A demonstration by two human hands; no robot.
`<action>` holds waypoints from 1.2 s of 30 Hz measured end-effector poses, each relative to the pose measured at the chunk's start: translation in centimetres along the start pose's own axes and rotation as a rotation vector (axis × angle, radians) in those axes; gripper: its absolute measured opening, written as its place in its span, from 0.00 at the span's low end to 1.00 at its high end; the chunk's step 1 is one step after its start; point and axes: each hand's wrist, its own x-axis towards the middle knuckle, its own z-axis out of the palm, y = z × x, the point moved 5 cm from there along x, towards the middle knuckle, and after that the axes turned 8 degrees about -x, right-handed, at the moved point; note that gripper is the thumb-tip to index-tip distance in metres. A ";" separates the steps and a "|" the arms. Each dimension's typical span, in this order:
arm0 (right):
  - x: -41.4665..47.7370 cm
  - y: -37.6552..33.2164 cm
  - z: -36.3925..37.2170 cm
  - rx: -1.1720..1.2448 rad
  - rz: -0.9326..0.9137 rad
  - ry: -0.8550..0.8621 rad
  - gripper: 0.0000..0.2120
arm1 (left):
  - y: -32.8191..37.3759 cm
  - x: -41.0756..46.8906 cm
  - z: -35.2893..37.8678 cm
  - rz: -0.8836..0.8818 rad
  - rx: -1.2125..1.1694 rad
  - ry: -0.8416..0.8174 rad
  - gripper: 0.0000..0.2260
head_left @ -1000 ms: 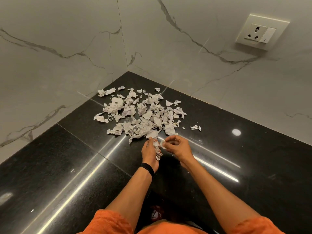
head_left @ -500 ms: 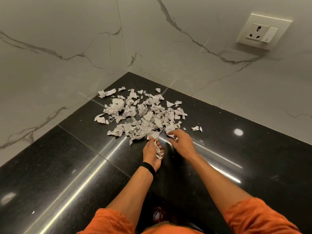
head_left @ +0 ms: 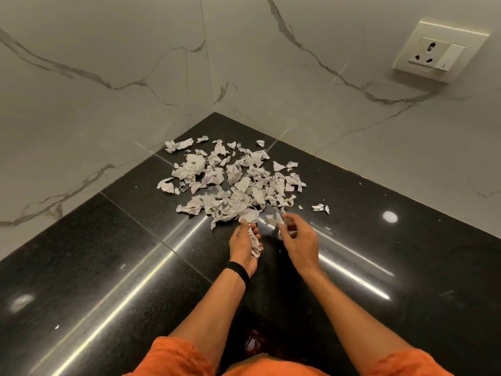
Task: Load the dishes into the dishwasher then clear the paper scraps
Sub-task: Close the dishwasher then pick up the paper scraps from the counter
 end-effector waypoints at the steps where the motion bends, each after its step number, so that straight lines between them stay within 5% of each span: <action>1: -0.3 -0.9 0.1 0.072 -0.018 -0.038 0.09 | -0.2 0.0 0.3 0.004 0.005 0.000 0.14; 5: -1.7 -3.3 2.2 0.203 -0.050 -0.237 0.06 | -0.8 -0.1 1.1 0.000 -0.014 -0.018 0.18; 10: -1.6 -3.7 3.0 0.114 -0.018 -0.308 0.08 | -1.1 0.3 -0.3 -0.050 -0.064 -0.016 0.23; 13: -1.5 -4.3 2.8 0.060 -0.018 -0.315 0.09 | -0.9 -0.3 -0.2 -0.011 -0.071 -0.045 0.16; 18: -0.5 -4.2 2.2 0.241 0.011 -0.286 0.08 | -0.4 0.7 -0.9 -0.039 -0.152 0.059 0.16; 23: 1.2 1.0 0.5 -0.391 -0.165 -0.205 0.12 | -0.6 0.9 -1.0 -0.075 -0.173 0.092 0.11; 26: 0.8 2.6 0.2 -0.505 -0.169 -0.244 0.08 | -0.7 0.7 -0.6 -0.119 -0.196 0.061 0.12; 32: -0.6 -1.7 0.2 0.142 0.072 -0.193 0.09 | -1.5 0.3 0.5 -0.042 -0.108 -0.003 0.12; 36: -1.2 -4.2 1.0 0.221 0.052 -0.307 0.07 | -1.5 0.2 1.2 -0.005 -0.040 -0.027 0.10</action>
